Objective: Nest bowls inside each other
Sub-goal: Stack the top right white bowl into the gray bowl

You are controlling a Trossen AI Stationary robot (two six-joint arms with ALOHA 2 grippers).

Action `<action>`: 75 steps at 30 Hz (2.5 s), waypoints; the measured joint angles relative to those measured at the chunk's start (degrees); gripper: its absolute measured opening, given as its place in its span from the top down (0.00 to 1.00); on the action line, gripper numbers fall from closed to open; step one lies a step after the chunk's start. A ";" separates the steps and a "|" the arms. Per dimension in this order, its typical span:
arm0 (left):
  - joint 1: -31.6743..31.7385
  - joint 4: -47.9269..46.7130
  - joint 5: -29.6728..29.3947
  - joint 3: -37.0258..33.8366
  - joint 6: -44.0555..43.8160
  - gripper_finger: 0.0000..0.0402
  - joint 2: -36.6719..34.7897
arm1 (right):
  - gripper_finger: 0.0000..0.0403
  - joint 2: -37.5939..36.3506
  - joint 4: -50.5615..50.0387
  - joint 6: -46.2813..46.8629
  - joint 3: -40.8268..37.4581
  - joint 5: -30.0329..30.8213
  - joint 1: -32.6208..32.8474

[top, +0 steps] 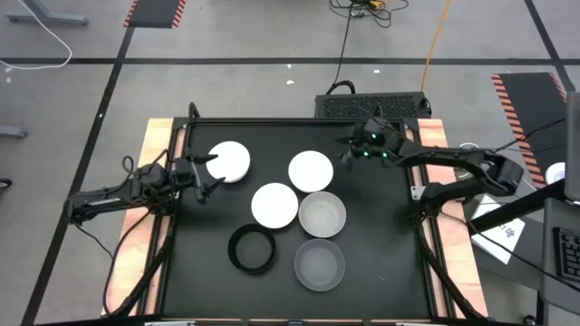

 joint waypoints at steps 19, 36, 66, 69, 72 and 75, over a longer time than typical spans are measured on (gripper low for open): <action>-0.01 -0.17 1.48 0.04 0.67 0.01 0.00 | 0.21 5.50 -17.09 1.90 9.13 -2.22 -3.56; -0.01 -0.42 1.48 0.06 2.62 0.01 0.00 | 0.16 13.02 -28.82 5.11 18.08 -2.95 -2.77; -0.01 -2.62 1.76 0.06 2.54 0.01 0.11 | 0.12 28.86 -49.98 -0.58 36.92 3.36 0.84; -0.01 -2.58 1.78 0.06 2.63 0.01 0.11 | 0.12 28.86 -50.23 -0.40 36.93 3.33 1.09; -0.01 -2.58 1.78 0.06 2.67 0.01 0.11 | 0.12 28.86 -50.19 -0.27 36.93 3.35 1.40; -0.01 -2.54 1.78 0.06 2.71 0.01 0.11 | 0.12 28.86 -50.20 -0.21 36.93 3.32 1.55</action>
